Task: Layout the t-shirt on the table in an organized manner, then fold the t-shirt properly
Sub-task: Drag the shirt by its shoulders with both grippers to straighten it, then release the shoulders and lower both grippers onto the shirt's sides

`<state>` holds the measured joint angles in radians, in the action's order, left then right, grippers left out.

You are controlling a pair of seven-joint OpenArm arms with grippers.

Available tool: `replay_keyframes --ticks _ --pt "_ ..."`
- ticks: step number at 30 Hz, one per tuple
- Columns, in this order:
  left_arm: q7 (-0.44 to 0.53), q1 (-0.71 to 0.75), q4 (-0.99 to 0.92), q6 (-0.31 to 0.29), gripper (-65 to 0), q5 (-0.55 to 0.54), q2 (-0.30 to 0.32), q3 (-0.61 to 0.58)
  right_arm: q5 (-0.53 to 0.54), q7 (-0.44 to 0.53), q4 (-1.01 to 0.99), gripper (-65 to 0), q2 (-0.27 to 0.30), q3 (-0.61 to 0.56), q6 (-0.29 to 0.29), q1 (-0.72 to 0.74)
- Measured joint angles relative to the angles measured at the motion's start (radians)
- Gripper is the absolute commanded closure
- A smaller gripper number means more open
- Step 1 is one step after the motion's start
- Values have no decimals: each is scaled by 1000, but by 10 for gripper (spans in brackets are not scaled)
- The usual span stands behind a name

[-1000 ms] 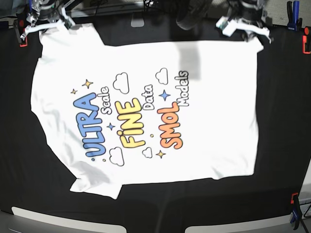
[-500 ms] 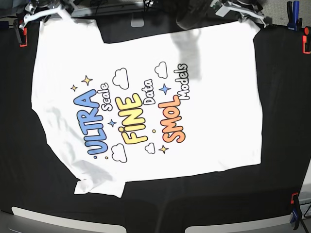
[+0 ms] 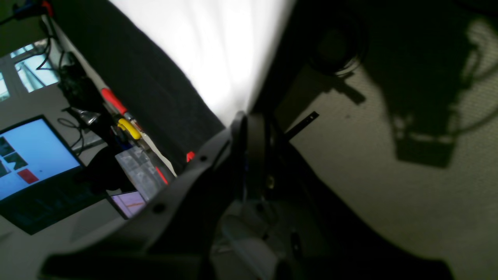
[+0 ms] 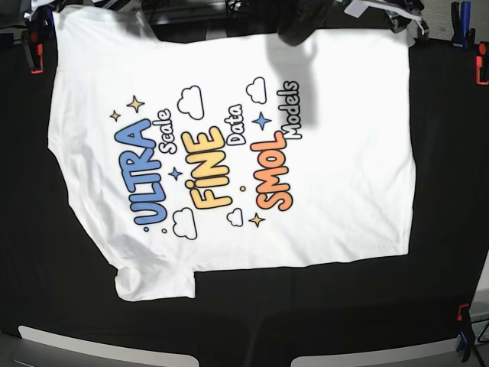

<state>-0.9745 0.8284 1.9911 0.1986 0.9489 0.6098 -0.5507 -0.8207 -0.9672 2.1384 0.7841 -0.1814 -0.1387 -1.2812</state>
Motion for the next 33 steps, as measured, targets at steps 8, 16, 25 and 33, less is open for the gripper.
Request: replay_keyframes --ticks 8,16,25,33 --pt "5 1 1 20 0 85 0 0 -19 -12 82 0 0 1 -27 -6" --pt "70 -94 1 30 0 23 0 0 146 7 84 0 -3 1 -28 229" --pt "137 -237 1 29 0 -162 -1 0 367 57 84 0 -5 0 23 505" --pt "177 -391 0 29 0 -326 0 -3 459 94 48 0 -25 0 32 704"
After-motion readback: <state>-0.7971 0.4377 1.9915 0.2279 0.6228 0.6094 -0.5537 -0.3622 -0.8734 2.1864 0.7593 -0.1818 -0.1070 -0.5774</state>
